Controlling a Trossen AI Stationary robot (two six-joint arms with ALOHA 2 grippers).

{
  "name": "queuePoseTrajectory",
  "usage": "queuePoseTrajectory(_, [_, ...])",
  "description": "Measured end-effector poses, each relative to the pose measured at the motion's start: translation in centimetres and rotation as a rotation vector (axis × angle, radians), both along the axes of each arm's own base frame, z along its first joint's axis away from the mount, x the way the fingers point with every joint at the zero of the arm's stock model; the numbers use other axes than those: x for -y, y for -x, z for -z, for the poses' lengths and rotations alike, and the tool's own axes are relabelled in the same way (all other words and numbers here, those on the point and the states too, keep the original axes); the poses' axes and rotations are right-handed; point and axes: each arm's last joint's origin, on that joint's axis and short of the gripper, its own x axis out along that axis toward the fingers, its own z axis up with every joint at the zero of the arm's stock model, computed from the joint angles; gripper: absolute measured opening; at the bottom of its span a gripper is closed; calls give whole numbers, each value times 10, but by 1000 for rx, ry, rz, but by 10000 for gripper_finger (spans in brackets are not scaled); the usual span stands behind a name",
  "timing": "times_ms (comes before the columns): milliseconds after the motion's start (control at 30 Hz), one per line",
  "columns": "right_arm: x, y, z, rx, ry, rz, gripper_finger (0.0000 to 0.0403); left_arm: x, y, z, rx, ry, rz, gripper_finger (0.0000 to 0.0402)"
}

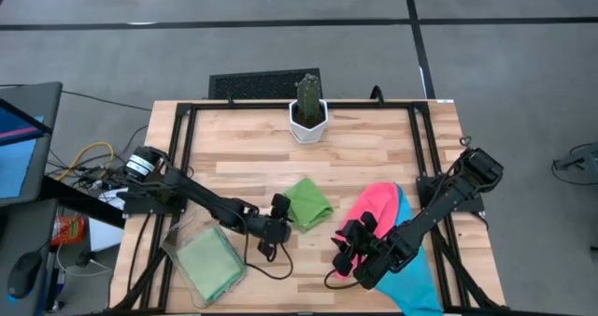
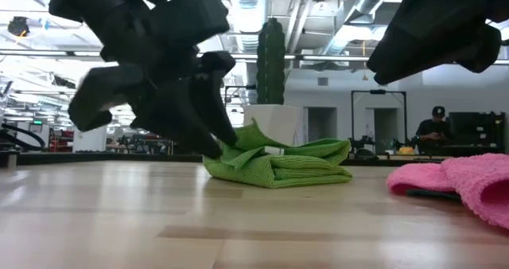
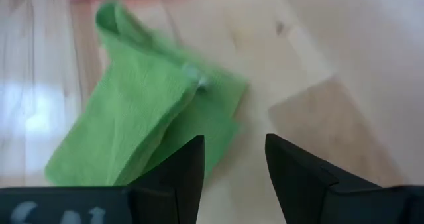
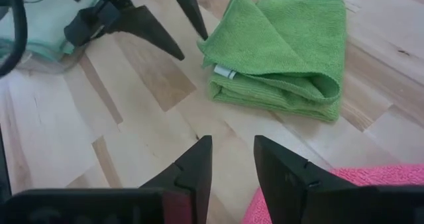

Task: Fold microfiber towels
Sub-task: Fold the green microfiber cloth

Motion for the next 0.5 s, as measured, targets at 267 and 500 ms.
queuePoseTrajectory(267, [0, 0, 0, -5, 1, -1, 137, -1, -5, 7, 15, -3, -10, 153])
queuePoseTrajectory(500, [0, 0, 1, -8, 1, -2, 133, -2, -7, 8, 43, -22, -57, 153])
